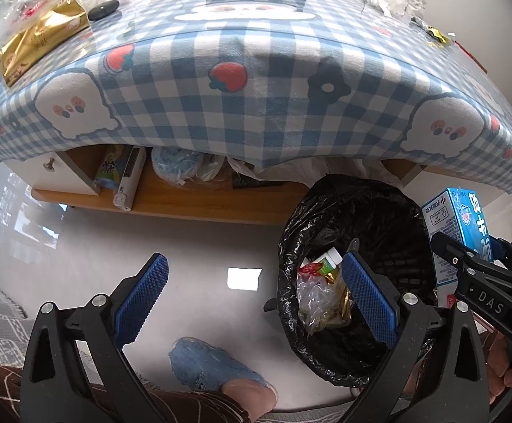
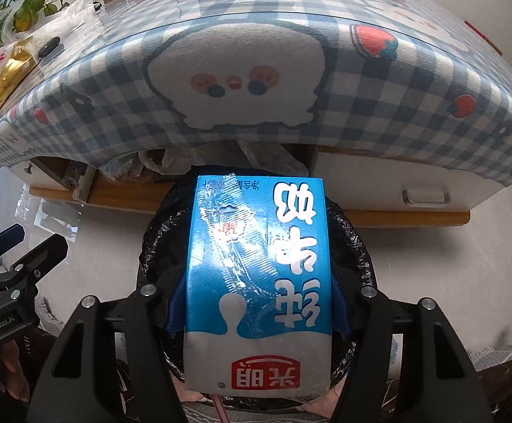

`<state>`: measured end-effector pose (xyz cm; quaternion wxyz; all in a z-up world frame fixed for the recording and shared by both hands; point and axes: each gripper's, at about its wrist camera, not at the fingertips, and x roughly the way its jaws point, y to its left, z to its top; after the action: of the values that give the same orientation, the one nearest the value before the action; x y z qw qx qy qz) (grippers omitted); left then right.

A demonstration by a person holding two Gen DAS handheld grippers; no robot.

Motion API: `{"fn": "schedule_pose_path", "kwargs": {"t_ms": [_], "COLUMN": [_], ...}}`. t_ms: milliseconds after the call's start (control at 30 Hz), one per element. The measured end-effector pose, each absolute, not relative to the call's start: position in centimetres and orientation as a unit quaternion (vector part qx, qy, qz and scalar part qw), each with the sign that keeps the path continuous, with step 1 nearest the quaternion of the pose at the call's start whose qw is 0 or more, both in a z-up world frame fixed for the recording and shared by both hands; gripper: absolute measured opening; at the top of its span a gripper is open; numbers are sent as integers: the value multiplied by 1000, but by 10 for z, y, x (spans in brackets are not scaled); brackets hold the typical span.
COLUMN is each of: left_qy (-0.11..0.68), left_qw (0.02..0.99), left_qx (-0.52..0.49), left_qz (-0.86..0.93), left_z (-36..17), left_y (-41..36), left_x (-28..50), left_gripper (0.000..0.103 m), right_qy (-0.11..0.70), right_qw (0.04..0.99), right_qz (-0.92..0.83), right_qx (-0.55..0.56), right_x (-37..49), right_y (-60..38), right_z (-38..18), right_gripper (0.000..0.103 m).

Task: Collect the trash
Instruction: 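Carry the blue milk carton over the bin with the right tool, then lower the milk carton into the bin and open the right tool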

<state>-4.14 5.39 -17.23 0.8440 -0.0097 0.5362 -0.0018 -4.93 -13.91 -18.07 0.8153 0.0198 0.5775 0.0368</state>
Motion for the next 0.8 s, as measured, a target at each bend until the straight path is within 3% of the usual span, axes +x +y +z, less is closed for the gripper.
{"fn": "schedule_pose_path", "kwargs": {"t_ms": [300, 800], "left_qy": [543, 537], "left_qw": [840, 843], "left_qx": [-14, -22], "left_qz": [5, 3], "left_z": [-178, -170], "left_y": [54, 52], "left_x": [-40, -40], "left_gripper": [97, 97], "right_qy": [577, 562], "right_qw": [815, 826], "right_qz": [46, 34], "right_qx": [10, 17], "right_x": [-48, -52], "right_y": [-133, -146], "right_z": [-186, -168], "right_gripper": [62, 91]}}
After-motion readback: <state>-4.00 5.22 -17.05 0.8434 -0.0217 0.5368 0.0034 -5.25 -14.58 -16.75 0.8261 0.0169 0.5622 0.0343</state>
